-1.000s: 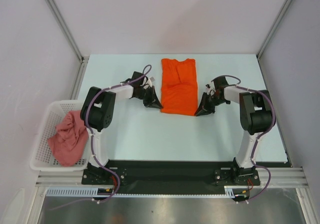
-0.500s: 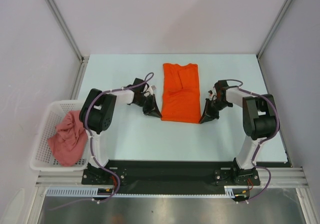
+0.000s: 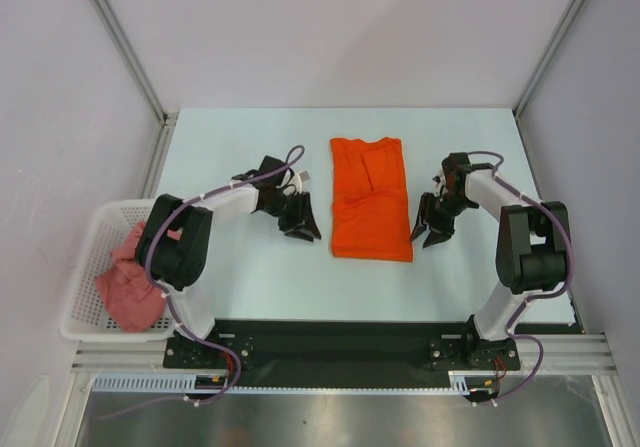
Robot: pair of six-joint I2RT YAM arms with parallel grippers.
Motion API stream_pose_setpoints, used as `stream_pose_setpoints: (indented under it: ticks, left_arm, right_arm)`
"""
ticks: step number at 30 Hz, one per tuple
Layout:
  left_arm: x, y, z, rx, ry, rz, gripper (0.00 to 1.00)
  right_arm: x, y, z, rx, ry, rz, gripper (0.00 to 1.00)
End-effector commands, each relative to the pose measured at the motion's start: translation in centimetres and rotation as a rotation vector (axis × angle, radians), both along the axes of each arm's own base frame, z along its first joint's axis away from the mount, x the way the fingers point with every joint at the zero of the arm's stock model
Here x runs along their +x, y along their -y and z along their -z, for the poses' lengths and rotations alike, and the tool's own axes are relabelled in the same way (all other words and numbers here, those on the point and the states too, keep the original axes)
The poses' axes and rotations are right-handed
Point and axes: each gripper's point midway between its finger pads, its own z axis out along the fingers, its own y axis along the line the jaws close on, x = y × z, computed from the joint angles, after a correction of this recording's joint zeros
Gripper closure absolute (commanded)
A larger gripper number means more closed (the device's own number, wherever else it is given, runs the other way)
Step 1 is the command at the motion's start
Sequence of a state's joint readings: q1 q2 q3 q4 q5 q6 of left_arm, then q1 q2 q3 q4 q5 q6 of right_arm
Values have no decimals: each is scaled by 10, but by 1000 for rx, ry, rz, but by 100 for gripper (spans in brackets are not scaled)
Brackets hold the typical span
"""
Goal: Fold and stack the t-shirts
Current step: Fold the tshirt
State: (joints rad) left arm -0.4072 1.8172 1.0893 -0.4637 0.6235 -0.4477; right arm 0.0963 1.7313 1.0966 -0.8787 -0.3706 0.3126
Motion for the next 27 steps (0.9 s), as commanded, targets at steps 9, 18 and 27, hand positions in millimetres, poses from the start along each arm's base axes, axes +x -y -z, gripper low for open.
stream_pose_setpoints:
  ticks: [9, 18, 27]
  left_arm:
    - [64, 82, -58, -357, 112, -20, 70]
    - [119, 117, -38, -427, 168, -84, 63]
    - [177, 97, 8, -322, 139, -223, 62]
  right_arm:
    - [124, -63, -43, 329, 348, 25, 79]
    - [172, -71, -20, 524, 369, 114, 91]
    - [202, -50, 13, 561, 320, 232, 91]
